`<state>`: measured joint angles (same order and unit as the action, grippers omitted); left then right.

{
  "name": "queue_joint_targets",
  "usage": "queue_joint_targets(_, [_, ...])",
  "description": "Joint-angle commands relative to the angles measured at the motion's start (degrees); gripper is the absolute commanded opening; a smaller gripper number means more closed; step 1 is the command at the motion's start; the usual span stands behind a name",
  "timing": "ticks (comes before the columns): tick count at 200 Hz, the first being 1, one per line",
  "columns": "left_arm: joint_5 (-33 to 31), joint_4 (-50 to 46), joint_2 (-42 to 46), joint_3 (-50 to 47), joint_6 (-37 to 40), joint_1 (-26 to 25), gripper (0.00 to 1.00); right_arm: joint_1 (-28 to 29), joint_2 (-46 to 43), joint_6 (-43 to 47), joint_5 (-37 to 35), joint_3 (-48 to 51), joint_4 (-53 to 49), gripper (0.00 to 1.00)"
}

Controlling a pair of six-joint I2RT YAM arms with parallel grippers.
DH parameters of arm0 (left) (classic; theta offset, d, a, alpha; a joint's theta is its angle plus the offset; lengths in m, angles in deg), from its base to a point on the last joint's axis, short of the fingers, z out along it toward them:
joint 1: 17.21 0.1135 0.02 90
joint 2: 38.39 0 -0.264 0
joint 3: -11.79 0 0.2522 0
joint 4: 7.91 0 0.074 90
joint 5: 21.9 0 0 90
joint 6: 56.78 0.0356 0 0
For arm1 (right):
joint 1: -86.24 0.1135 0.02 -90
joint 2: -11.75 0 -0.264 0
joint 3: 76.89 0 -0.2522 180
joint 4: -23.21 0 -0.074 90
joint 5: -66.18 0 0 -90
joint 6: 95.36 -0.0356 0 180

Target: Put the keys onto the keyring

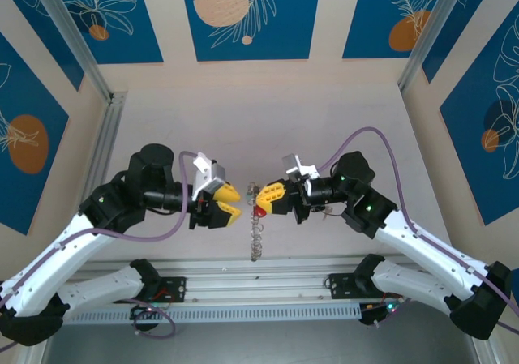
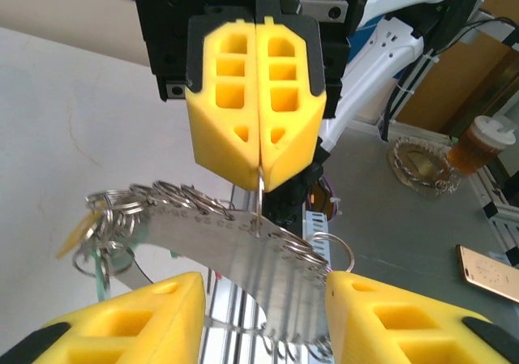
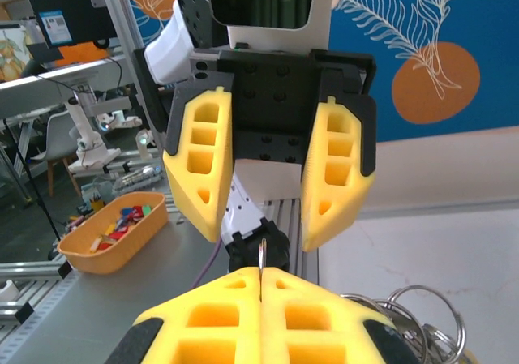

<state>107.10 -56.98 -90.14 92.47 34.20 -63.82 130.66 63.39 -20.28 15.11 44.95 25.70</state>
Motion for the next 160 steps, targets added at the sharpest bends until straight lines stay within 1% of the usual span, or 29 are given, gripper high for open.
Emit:
queue_joint_targets(1, [1.86, 4.13, -0.78, 0.11, -0.36, -0.61, 0.43, 0.66, -0.58, -5.11, -1.43, 1.58, 10.4, 0.0])
queue_joint_targets(27, [1.43, 6.74, -1.02, -0.01, 0.02, -0.59, 0.37, 0.94, -0.65, -7.5, -3.26, 2.98, 13.56, 0.0])
queue_joint_targets(59, [1.65, 10.28, -1.55, -1.3, -0.68, -0.59, 0.36, 0.99, -1.1, -9.87, -5.94, 4.4, 17.11, 0.0])
queue_joint_targets(92, [2.11, 13.14, -1.58, -2.12, -1.76, -0.65, 0.32, 1.22, -1.54, -11.39, -9.09, 5.75, 20.23, 0.0])
queue_joint_targets(117, [1.84, 14.4, -1.72, -2.26, -1.85, -0.68, 0.31, 1.64, -1.31, -11.85, -9.23, 5.95, 21.64, 0.0])
queue_joint_targets(160, [2.83, 17.38, -2.72, -2.71, -2.55, -0.68, 0.22, 2.06, -2.01, -11.67, -10.23, 6.48, 21.78, 0.0])
